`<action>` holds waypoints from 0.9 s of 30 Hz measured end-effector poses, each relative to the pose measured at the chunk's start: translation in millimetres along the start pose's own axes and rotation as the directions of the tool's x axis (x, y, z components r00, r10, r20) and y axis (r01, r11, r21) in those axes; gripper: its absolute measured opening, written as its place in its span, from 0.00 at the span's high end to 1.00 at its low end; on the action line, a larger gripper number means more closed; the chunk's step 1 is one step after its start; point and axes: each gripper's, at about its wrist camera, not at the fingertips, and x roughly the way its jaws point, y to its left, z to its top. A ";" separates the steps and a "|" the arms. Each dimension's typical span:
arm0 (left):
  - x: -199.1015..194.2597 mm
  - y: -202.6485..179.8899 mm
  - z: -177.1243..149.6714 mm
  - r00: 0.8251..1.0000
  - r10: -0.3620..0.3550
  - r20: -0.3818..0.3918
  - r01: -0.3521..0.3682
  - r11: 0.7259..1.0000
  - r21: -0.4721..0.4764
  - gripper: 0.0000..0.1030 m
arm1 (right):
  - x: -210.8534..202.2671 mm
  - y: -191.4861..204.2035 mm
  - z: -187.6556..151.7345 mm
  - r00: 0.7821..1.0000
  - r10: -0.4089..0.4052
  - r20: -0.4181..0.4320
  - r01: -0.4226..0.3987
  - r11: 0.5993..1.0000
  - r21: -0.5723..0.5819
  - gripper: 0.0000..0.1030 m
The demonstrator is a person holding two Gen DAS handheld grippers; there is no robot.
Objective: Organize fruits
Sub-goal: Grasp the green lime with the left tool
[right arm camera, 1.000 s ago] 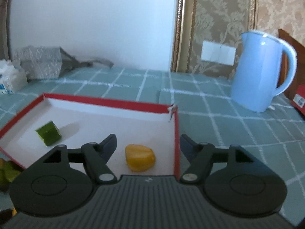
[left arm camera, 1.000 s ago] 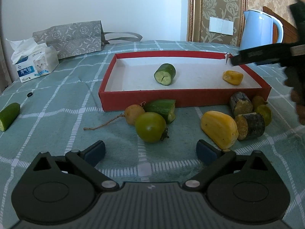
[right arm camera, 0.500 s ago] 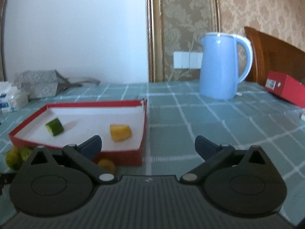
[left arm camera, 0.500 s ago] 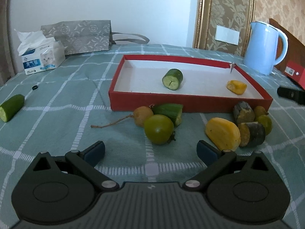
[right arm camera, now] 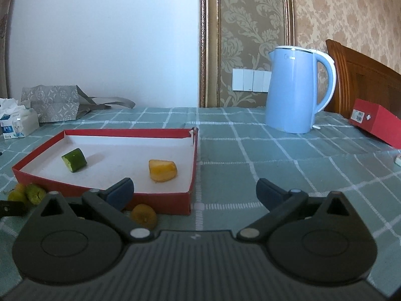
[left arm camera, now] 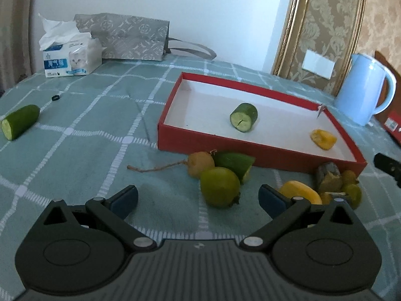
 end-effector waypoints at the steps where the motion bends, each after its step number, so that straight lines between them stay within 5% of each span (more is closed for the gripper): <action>1: 1.5 -1.2 0.4 1.000 0.008 -0.001 -0.008 1.000 0.008 0.01 | 0.3 0.1 -0.1 1.000 0.000 -0.002 0.000 1.000 0.000 0.00; 7: 6.7 -10.2 2.8 1.000 0.024 0.010 -0.025 0.997 0.073 0.01 | 1.3 2.3 -0.9 1.000 -0.013 -0.008 0.013 1.000 -0.012 0.00; 10: 9.1 -14.5 3.7 1.000 0.025 0.006 -0.025 0.994 0.106 0.13 | 3.0 2.0 -0.7 1.000 -0.013 -0.017 0.013 1.000 -0.008 0.00; 14: 11.7 -17.4 3.4 0.999 0.041 0.001 -0.041 0.990 0.136 0.17 | 2.7 2.5 -0.6 1.000 -0.019 -0.015 0.019 1.000 -0.014 0.00; 27: 4.0 -21.7 -3.0 0.999 -0.008 0.031 0.002 0.982 0.188 0.64 | 2.5 3.1 -1.0 1.000 -0.015 -0.016 0.015 1.000 -0.013 0.00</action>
